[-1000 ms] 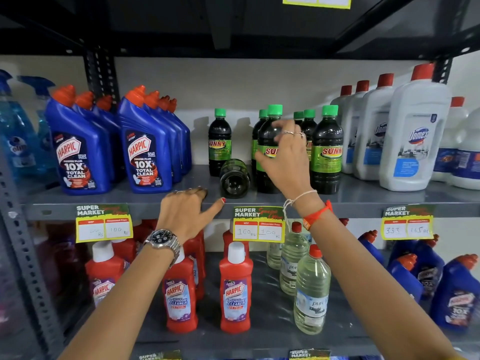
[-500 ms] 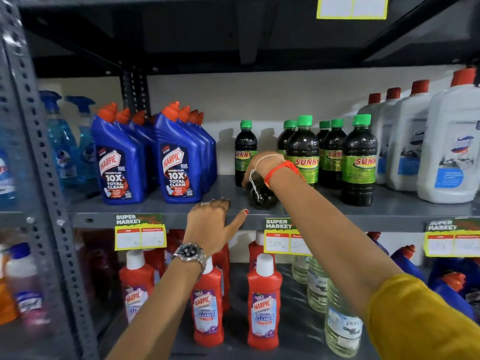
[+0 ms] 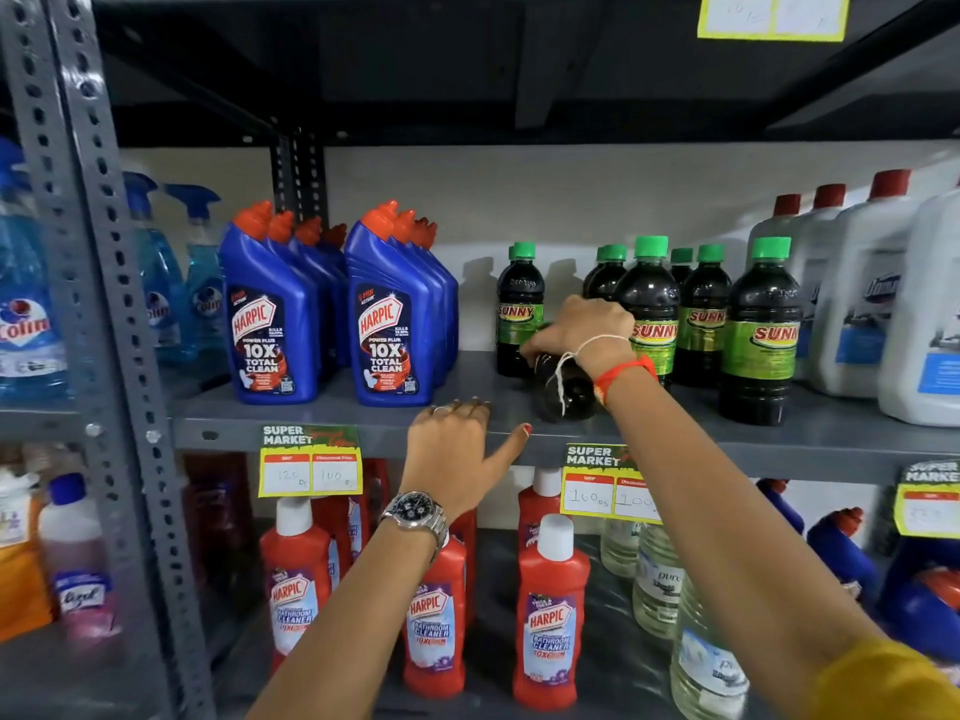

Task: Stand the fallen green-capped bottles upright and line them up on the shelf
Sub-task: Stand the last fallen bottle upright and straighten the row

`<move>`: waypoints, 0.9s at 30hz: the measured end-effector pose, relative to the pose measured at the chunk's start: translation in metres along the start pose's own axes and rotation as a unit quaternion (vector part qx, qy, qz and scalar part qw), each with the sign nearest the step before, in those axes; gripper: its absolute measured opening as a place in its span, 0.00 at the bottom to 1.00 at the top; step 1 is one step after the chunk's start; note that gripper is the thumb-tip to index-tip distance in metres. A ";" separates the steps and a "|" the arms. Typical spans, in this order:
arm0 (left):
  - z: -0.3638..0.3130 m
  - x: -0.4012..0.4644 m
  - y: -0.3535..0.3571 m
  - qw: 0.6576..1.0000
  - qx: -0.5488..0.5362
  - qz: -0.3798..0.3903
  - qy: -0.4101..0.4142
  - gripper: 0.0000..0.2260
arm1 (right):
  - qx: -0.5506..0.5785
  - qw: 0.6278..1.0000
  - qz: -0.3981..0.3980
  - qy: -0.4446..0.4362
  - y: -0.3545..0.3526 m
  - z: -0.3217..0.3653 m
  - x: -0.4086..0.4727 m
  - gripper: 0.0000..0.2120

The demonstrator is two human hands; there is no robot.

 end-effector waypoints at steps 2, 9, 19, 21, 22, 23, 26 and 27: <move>0.000 0.000 0.002 1.000 0.000 0.002 0.001 0.30 | 0.028 0.999 -0.040 -0.021 -0.016 -0.004 0.004 0.36; 0.002 0.001 0.006 1.000 -0.013 0.001 -0.004 0.32 | 0.263 0.946 -0.151 -0.117 -0.038 -0.003 0.000 0.37; 0.003 0.001 0.008 1.000 -0.018 0.013 -0.011 0.32 | 0.372 0.906 -0.110 -0.171 0.006 -0.019 -0.016 0.38; 0.003 0.001 0.008 1.000 -0.019 0.016 -0.013 0.33 | 0.371 0.907 -0.091 -0.174 0.009 -0.018 -0.015 0.39; 0.003 0.001 0.008 1.000 -0.019 0.017 -0.014 0.33 | 0.362 0.913 -0.087 -0.170 0.010 -0.017 -0.015 0.40; 0.003 0.001 0.008 1.000 -0.019 0.017 -0.015 0.32 | 0.347 0.919 -0.089 -0.165 0.011 -0.018 -0.015 0.42; 0.003 0.000 0.006 1.000 -0.019 0.017 -0.019 0.32 | 0.253 0.950 -0.119 -0.142 0.015 -0.019 -0.018 0.53; 0.003 0.000 0.006 0.999 -0.018 0.018 -0.020 0.32 | 0.226 0.957 -0.123 -0.134 0.017 -0.019 -0.019 0.54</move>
Point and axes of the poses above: each hand's wrist, its own x-axis towards the middle knuckle, its own y-axis out of the palm, z = x × y, the point moved 10 cm from there along x, towards the middle knuckle
